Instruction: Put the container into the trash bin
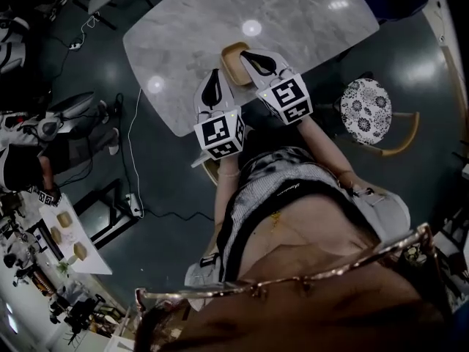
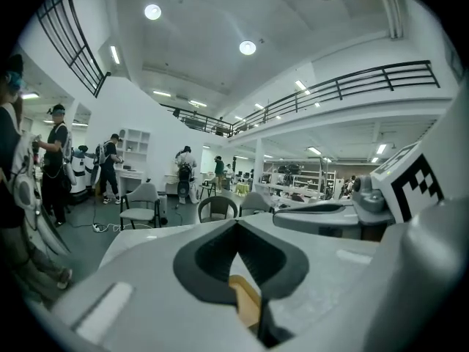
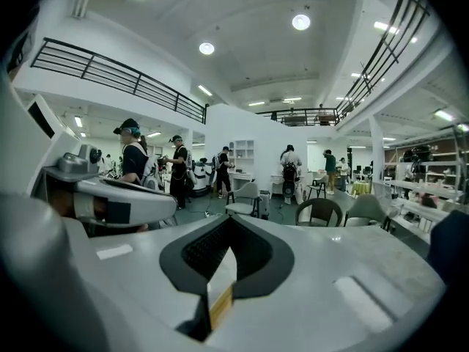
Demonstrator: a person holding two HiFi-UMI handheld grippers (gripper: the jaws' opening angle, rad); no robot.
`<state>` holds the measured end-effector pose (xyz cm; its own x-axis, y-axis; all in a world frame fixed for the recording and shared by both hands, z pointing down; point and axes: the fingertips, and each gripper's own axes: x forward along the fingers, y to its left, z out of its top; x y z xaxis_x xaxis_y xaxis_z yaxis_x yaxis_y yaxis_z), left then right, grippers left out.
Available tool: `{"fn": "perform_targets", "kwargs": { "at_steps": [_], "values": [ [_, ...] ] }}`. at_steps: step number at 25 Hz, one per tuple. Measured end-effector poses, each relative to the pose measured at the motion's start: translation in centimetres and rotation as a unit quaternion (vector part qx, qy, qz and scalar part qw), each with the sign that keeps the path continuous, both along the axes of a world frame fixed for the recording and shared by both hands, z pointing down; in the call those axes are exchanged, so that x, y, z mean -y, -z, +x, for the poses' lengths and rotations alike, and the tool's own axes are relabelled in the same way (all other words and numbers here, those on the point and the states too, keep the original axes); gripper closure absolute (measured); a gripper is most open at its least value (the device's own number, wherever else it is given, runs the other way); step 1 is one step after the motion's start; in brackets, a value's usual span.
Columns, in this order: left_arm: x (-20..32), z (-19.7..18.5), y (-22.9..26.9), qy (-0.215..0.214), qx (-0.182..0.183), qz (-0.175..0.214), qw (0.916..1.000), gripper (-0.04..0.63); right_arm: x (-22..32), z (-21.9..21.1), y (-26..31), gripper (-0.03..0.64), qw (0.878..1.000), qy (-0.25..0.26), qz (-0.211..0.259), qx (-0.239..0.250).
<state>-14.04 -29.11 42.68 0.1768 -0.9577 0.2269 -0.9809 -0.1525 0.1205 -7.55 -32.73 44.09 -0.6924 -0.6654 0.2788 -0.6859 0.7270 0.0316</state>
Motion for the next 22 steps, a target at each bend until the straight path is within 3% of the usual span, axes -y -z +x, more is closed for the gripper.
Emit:
{"fn": "perform_targets", "kwargs": {
  "at_steps": [10, 22],
  "values": [
    [2.3, -0.4, -2.2, 0.047, -0.003, -0.034, 0.9983, 0.595, 3.7, 0.5, -4.9, 0.589, 0.997, 0.034, -0.054, -0.044],
    [3.1, 0.6, -5.5, 0.048, -0.006, -0.079, 0.9957, 0.595, 5.7, 1.6, -11.5, 0.589, 0.986, 0.073, -0.122, -0.091]
  ]
}}
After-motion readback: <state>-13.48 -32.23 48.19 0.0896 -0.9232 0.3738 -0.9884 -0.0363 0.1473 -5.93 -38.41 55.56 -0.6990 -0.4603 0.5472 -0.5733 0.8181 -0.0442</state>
